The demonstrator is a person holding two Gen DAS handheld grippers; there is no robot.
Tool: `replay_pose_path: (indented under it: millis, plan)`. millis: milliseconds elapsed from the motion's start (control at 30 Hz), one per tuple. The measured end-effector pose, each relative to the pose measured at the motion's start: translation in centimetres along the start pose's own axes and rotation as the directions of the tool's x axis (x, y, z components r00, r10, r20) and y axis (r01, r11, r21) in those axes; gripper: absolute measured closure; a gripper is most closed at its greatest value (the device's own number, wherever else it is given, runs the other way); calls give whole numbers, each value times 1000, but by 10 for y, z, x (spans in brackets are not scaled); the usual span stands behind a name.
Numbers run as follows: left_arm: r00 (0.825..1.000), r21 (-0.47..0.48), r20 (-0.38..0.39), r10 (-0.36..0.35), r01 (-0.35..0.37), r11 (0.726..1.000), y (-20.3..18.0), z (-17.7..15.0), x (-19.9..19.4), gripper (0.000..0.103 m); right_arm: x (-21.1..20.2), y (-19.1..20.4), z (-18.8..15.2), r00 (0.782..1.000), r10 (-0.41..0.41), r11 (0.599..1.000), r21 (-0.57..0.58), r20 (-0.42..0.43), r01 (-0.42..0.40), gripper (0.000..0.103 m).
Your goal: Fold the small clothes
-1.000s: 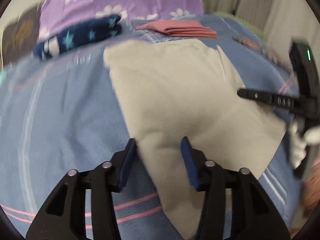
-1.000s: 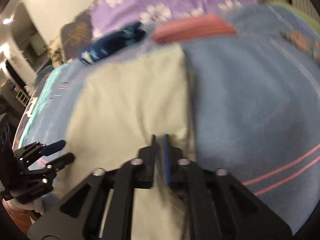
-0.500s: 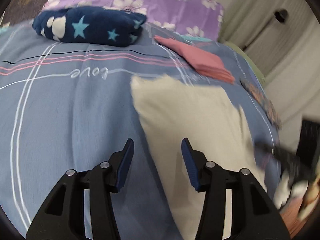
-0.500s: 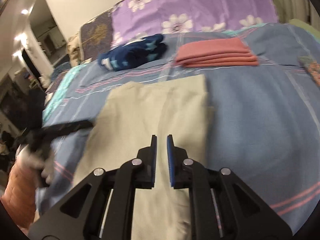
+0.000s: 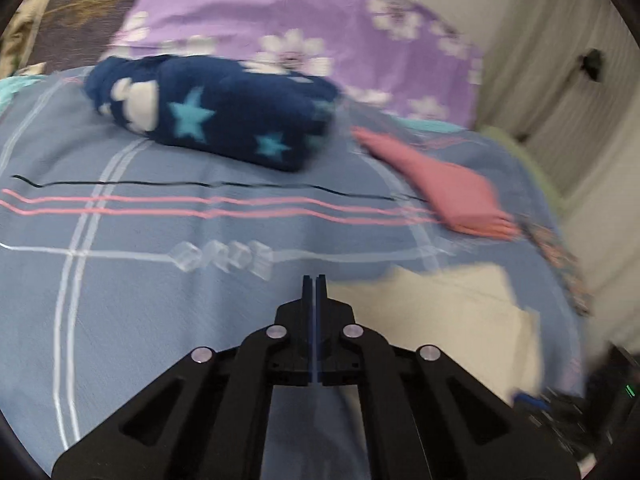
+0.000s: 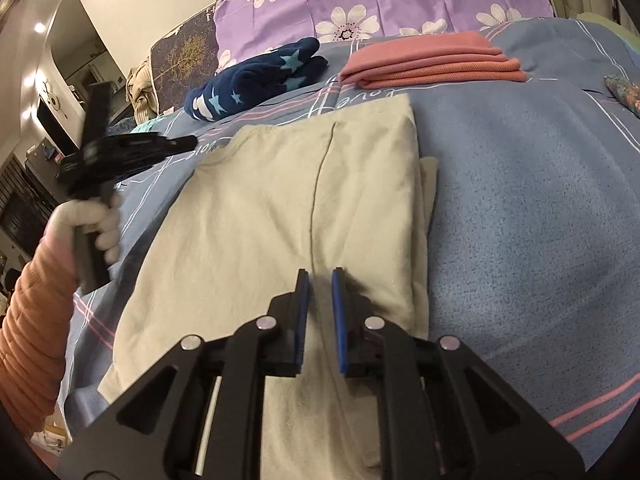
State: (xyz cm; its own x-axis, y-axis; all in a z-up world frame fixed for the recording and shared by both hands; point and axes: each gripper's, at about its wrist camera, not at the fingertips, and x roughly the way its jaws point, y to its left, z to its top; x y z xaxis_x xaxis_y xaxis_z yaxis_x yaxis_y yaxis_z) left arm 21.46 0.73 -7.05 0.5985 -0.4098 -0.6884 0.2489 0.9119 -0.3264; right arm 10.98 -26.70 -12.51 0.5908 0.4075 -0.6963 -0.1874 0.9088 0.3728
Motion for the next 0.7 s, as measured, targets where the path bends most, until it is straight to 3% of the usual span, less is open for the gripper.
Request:
replay_pose_path:
  millis: [100, 133, 200, 233, 267, 333, 400, 467, 533, 567, 700]
  plan:
    - [988, 57, -42, -146, 149, 987, -24, -26, -14, 93, -7, -1, 3, 1000, 8, 1000, 14, 1, -8, 93]
    - [983, 89, -87, -164, 172, 981, -34, -41, -11, 85, -11, 0, 8, 1000, -6, 1000, 15, 13, 6, 93]
    - [982, 194, -180, -59, 94, 976, -50, -74, 7, 81, -16, 0, 22, 998, -47, 999, 0, 44, 47, 93]
    - [993, 291, -116, -4, 38, 956, -58, -93, 10, 81, -17, 0, 27, 997, -55, 998, -3, 52, 55, 93]
    - [997, 326, -80, 14, 13, 945, -63, -99, 9, 81, -15, -1, 34, 997, -58, 998, -11, 51, 59, 93]
    - [995, 330, -86, 42, -12, 944, -68, -97, 9, 81, 1, -8, 44, 996, -90, 995, -37, 17, 91, 93]
    - [995, 338, -79, 65, -35, 940, -73, -99, 13, 81, 27, -29, 51, 996, -81, 997, 0, -43, 81, 103]
    - [994, 358, -65, 83, -54, 932, -75, -101, 11, 81, 24, -36, 54, 998, -56, 997, 49, -39, 57, 103]
    - [994, 349, -65, 82, -54, 936, -72, -98, 8, 81, 9, -26, 51, 993, -115, 993, 30, 0, 115, 103]
    - [995, 336, -68, 76, -49, 941, -70, -97, 7, 80, 2, -21, 48, 992, -126, 992, 13, 15, 125, 101]
    - [998, 214, -70, -2, 17, 977, -55, -90, -22, 76, -25, -20, 33, 993, -111, 994, 5, 36, 111, 68]
